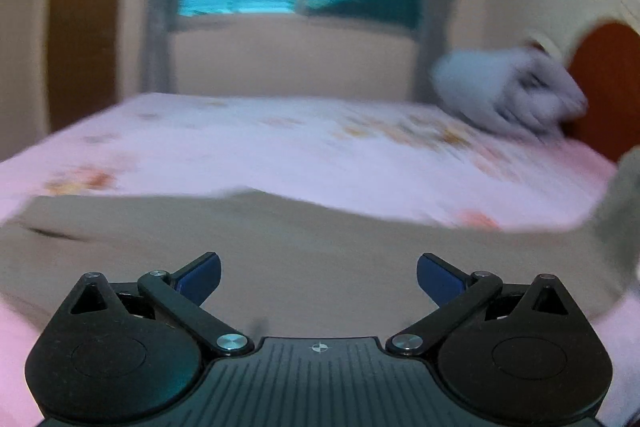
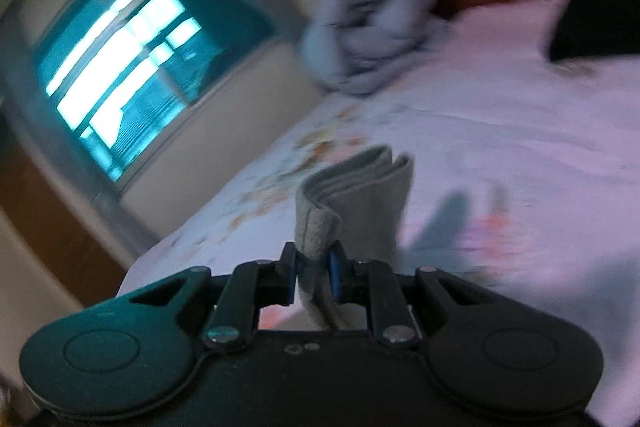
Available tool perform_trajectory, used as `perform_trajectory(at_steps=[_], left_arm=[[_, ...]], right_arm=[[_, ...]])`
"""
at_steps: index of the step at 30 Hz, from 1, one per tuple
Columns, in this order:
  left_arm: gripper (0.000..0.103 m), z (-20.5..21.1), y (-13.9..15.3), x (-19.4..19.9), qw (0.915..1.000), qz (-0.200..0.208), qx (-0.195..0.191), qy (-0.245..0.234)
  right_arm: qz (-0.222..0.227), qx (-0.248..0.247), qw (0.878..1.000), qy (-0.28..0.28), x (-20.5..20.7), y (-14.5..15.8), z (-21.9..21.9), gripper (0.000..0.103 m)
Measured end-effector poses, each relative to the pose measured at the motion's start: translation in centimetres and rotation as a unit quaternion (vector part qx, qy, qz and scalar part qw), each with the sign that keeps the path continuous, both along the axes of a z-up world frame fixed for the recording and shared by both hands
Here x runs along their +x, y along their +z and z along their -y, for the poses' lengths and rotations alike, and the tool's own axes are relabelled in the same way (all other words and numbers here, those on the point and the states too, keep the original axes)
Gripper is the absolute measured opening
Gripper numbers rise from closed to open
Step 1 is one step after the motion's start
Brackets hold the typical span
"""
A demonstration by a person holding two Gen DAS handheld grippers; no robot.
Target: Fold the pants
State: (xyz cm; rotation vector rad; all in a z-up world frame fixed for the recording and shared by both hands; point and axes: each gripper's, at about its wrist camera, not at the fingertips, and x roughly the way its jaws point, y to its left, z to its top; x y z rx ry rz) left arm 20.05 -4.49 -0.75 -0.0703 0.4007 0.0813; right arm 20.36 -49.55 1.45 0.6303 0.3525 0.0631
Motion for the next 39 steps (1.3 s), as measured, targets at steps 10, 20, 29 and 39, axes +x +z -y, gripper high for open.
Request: perform_trajectory(at_steps=[10,20,29,39], left_arm=[[0.103,-18.6,0.9,-5.7,0.9868,0.004,-0.082,0.14],[0.103,-18.1,-1.4,-5.3,0.9872,-0.008,-0.131,0.09],[0.076,-8.8,-3.2,3.0,0.9773,-0.092,-0.186,-0.042],[0.076,-5.9,-4.9,3.5,0.9774,-0.135,-0.162,-0.02]], right_arm=[[0.016,-0.116,0.979,0.169,1.8,1.2,-23.0,0.008],[-0.048,-0.155,0.951,0.263,-0.3,-2.8,-29.5,0.024],[-0.061,-0.097,0.99,0.088,-2.8,-1.3,-15.3,0.034],[-0.075,-0.026,0.995,0.058,-4.7,-3.9,-11.0,0.043]])
